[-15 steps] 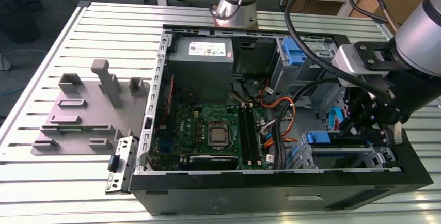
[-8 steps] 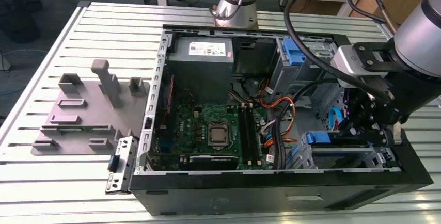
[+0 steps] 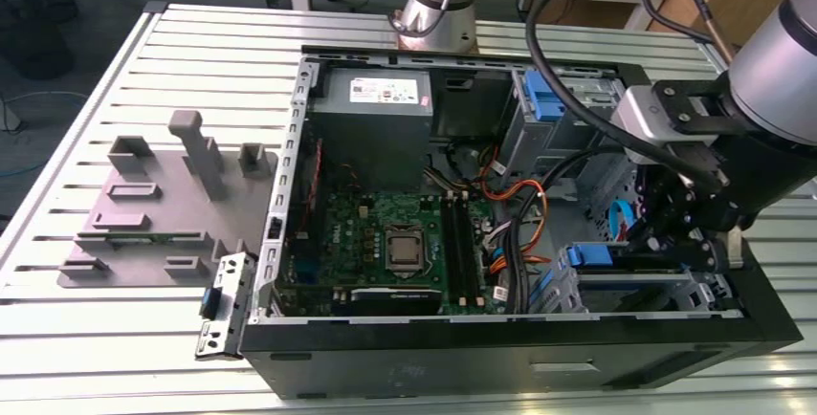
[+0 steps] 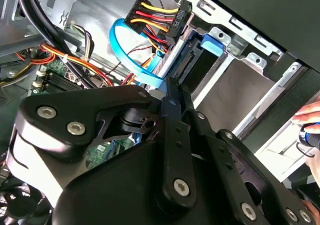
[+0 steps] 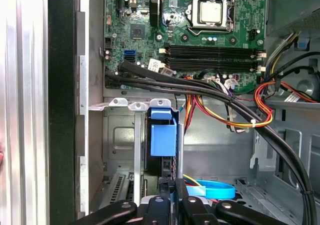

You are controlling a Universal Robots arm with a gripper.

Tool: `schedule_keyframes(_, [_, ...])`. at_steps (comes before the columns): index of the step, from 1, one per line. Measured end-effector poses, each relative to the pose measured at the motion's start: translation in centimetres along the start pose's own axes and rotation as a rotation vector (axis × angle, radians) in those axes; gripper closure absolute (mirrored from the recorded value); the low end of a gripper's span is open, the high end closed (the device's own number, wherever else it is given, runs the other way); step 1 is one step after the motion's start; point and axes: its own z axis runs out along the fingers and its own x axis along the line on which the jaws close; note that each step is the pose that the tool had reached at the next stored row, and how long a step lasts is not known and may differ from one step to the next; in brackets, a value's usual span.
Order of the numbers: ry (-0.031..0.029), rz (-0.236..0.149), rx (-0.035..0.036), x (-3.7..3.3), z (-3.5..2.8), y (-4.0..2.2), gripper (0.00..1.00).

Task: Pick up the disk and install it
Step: 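Insert the first disk wire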

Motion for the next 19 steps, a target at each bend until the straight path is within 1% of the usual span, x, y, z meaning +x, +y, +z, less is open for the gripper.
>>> schedule_keyframes(12, [0.0003,0.000,0.0000,0.01,0.17,0.01,0.84])
schedule_keyframes(15, [0.0002,0.000,0.0000,0.03,0.39,0.02,0.84])
schedule_keyframes(19, [0.0006,0.000,0.0000,0.03,0.44,0.02,0.84])
